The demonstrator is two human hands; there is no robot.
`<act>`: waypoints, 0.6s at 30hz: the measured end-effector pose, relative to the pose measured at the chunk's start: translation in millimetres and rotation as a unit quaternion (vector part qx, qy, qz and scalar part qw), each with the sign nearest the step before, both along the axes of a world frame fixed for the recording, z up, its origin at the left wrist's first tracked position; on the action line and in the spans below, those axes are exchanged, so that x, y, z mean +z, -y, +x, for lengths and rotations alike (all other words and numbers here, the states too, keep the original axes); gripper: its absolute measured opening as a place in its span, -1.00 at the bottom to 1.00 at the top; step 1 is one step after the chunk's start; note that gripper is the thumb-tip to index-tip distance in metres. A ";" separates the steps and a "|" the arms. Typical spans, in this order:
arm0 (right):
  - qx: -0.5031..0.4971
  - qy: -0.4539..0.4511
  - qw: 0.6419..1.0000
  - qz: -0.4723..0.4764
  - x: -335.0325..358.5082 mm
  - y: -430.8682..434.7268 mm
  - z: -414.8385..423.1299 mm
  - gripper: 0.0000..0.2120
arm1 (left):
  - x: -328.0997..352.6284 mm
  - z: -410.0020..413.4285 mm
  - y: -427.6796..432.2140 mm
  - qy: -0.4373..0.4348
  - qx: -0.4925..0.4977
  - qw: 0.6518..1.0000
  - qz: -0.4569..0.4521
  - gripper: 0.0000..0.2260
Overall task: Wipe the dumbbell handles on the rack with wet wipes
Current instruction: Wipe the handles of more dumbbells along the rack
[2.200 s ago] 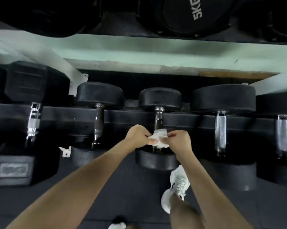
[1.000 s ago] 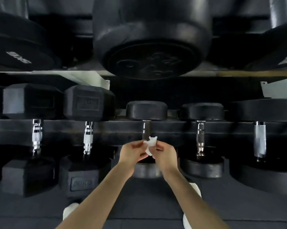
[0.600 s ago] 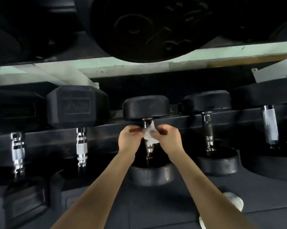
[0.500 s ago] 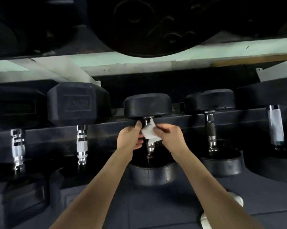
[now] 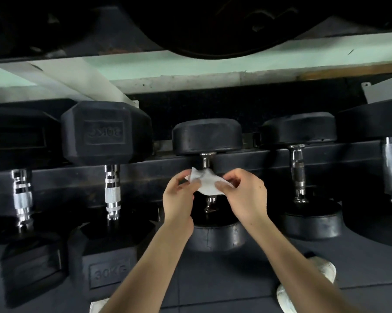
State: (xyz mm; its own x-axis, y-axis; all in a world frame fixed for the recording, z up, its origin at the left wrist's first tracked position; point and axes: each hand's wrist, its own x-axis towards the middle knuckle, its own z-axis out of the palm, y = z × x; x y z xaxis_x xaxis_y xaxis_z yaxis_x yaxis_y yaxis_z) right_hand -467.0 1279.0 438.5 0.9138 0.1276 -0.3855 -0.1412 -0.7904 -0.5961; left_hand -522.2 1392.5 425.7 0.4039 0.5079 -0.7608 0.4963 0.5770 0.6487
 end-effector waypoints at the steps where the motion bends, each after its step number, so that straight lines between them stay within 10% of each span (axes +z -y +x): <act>1: 0.012 0.045 0.998 -0.029 -3.3 -2.1 -0.9 -0.91 | -0.8 1.4 2.5 -0.003 -0.006 1.000 0.013 -0.81; 10: 0.001 -0.001 1.000 0.025 -36.6 -16.0 -4.3 -0.79 | -36.4 8.8 2.4 -0.123 -0.135 0.937 0.298 -0.81; 18: -0.138 -0.120 0.962 0.204 -45.4 -24.6 1.1 -0.78 | -34.5 10.0 7.2 0.015 -0.198 0.964 0.175 -0.76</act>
State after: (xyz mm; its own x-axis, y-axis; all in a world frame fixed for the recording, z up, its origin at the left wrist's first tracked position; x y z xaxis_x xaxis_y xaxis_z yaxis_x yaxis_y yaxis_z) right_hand -466.0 1303.5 393.0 0.8258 0.0776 -0.5586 -0.4841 -0.4105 -0.7727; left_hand -512.2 1385.3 391.2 0.6379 0.5326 -0.5563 0.6111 0.0894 0.7865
